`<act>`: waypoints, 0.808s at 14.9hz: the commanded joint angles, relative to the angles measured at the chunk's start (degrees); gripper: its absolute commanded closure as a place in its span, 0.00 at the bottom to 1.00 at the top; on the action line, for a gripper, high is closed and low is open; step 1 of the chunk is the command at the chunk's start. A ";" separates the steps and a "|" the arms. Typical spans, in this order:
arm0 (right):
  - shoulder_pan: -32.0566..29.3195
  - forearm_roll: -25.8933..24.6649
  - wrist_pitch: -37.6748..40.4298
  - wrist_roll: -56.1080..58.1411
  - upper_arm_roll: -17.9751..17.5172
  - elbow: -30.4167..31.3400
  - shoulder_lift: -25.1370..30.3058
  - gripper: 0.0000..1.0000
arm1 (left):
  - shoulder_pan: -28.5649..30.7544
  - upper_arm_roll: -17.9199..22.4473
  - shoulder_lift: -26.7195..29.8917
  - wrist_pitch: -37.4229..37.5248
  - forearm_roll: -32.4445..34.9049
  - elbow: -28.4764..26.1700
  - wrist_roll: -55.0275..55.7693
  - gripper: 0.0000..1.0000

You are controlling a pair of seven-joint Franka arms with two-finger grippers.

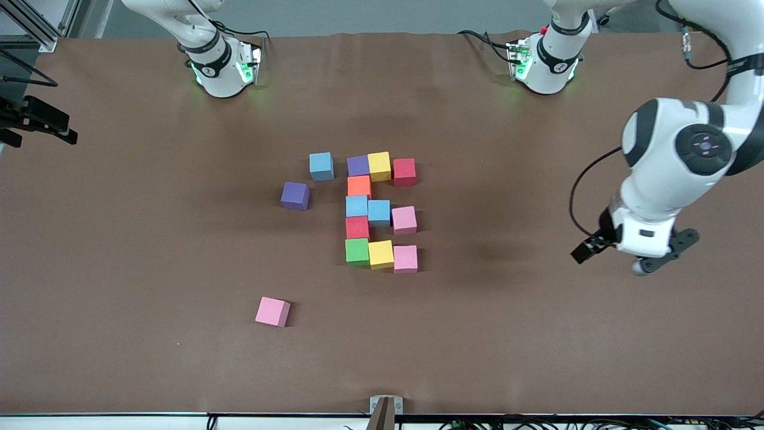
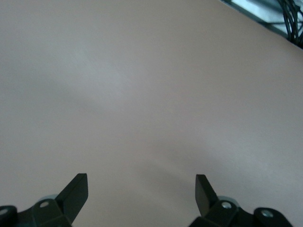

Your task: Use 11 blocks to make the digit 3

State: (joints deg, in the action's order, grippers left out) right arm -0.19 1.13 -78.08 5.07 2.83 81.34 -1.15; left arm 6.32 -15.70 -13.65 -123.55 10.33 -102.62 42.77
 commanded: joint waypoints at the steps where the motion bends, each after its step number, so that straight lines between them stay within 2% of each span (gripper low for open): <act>1: -0.51 0.72 -0.32 0.73 -0.28 3.47 3.16 0.00 | 3.51 -0.65 4.07 -0.29 -1.52 -2.76 -8.80 0.00; 5: -0.51 0.81 -0.32 0.64 -0.28 4.53 4.13 0.00 | 8.43 -0.47 5.04 5.57 -4.44 0.30 -28.58 0.00; 12: -0.07 0.81 -1.46 0.73 -0.19 7.25 6.15 0.00 | 12.75 -0.12 8.99 16.12 -6.01 5.67 -40.29 0.00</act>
State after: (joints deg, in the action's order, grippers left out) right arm -0.19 1.18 -78.13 5.13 2.82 85.13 2.14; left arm 18.67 -15.60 -6.18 -110.98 6.40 -98.80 5.37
